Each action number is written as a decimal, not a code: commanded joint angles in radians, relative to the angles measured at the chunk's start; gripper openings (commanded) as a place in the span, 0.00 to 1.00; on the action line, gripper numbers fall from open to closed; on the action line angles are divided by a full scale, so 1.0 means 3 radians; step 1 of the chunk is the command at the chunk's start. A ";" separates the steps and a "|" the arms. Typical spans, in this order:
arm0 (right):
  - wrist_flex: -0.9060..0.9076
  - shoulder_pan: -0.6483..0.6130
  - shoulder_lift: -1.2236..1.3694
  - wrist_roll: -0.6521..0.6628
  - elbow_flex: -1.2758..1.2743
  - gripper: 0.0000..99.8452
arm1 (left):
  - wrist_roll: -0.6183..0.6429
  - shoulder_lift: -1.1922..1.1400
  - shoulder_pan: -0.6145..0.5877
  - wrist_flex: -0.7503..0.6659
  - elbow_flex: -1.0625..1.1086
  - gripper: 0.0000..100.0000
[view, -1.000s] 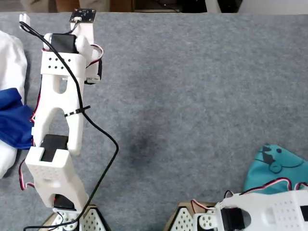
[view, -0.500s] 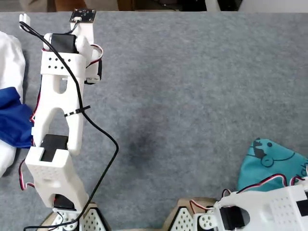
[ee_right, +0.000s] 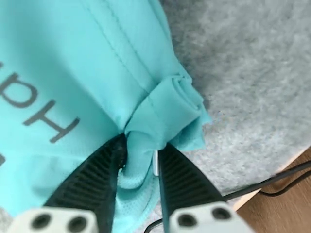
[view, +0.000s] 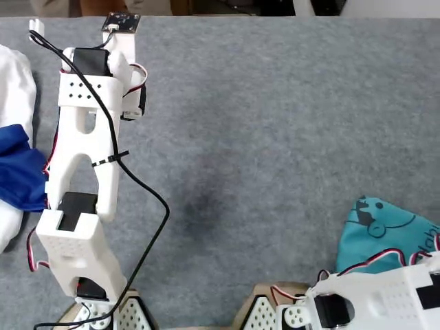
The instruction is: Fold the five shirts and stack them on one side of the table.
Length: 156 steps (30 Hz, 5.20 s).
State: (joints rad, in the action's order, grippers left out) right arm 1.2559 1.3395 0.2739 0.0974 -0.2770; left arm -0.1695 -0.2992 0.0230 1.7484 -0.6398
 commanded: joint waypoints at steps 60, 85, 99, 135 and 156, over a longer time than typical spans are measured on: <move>0.0077 -0.2002 -0.0289 -0.0153 0.0432 0.01 | 0.0143 0.0601 0.2230 0.0015 0.0788 0.02; 0.0297 -0.2575 -0.1204 -0.0235 0.0151 0.01 | 0.0097 0.0606 0.1836 0.0031 0.0783 0.02; -0.0302 -0.1869 -0.1414 -0.0164 -0.1066 0.01 | 0.0077 0.0836 0.1601 0.0031 0.1033 0.02; -0.1616 -0.2611 -0.0964 -0.0128 -0.1204 0.01 | 0.0097 0.0903 0.1524 0.0031 0.1043 0.02; 0.0430 -0.4074 -0.4432 0.0230 -0.1087 0.01 | 0.0072 0.1460 0.0072 0.0010 0.1176 0.02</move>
State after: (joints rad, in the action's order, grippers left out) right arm 1.3418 0.2455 -0.9935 0.2125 -0.6820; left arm -0.1419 0.0951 0.1596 1.7484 -0.2746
